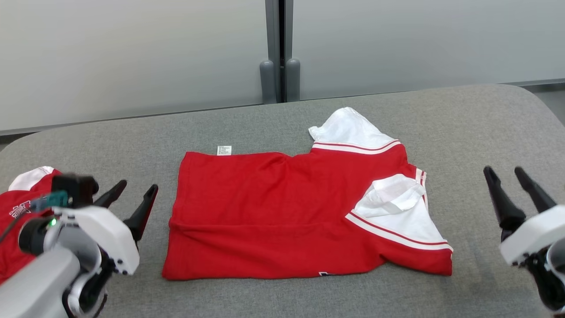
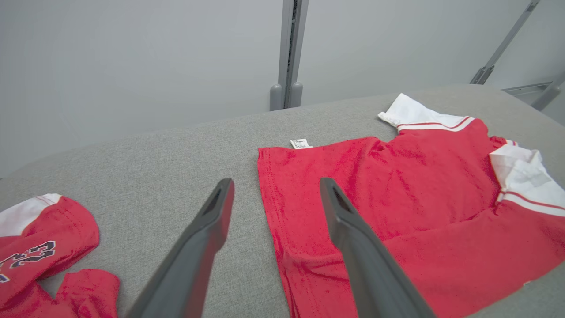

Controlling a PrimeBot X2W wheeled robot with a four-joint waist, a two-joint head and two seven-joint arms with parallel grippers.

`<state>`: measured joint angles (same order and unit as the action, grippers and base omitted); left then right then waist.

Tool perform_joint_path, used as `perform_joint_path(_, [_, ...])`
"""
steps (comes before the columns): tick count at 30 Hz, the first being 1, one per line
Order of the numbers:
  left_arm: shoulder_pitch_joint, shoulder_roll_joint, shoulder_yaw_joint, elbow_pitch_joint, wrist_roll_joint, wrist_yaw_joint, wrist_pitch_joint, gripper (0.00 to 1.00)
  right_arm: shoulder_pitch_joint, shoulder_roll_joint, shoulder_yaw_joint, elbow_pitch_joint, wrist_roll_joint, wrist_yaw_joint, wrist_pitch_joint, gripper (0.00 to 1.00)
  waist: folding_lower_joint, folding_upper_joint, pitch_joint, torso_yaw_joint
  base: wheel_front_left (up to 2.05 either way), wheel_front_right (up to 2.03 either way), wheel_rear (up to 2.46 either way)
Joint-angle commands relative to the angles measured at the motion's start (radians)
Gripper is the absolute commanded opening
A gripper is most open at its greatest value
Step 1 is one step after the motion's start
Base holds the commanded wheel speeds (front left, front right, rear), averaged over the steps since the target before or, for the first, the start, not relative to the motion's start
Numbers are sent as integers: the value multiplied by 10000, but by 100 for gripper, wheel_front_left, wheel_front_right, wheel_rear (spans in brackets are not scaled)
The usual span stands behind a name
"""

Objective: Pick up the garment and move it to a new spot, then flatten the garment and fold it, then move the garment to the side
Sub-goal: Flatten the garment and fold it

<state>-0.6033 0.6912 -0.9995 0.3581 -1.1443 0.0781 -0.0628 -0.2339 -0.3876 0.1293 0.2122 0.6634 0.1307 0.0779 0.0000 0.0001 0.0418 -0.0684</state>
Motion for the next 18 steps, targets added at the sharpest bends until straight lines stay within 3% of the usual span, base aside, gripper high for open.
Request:
perform_joint_path(1, [307, 44, 131, -117, 14, 244, -335, 100, 242, 78, -73, -3, -131, 2, -141, 100, 0, -1, -51, -8, 0, 0, 0])
perform_joint_path(5, [1363, 136, 165, -724, 204, 1215, -1273, 100, 932, 412, -129, 129, -290, 2, -367, 100, 0, -1, -37, -34, 0, 0, 0])
perform_joint_path(9, [2117, 223, 75, -1222, 7, 1744, -1322, 100, 1152, 677, 106, 476, -201, 2, -199, 100, 0, -1, 130, -55, 0, 0, 0])
perform_joint_path(18, [2135, 270, -311, -1064, -290, 1618, -255, 100, 462, 1157, 720, 2553, 642, 4, 464, 100, 0, -1, 623, 131, 0, 0, 0])
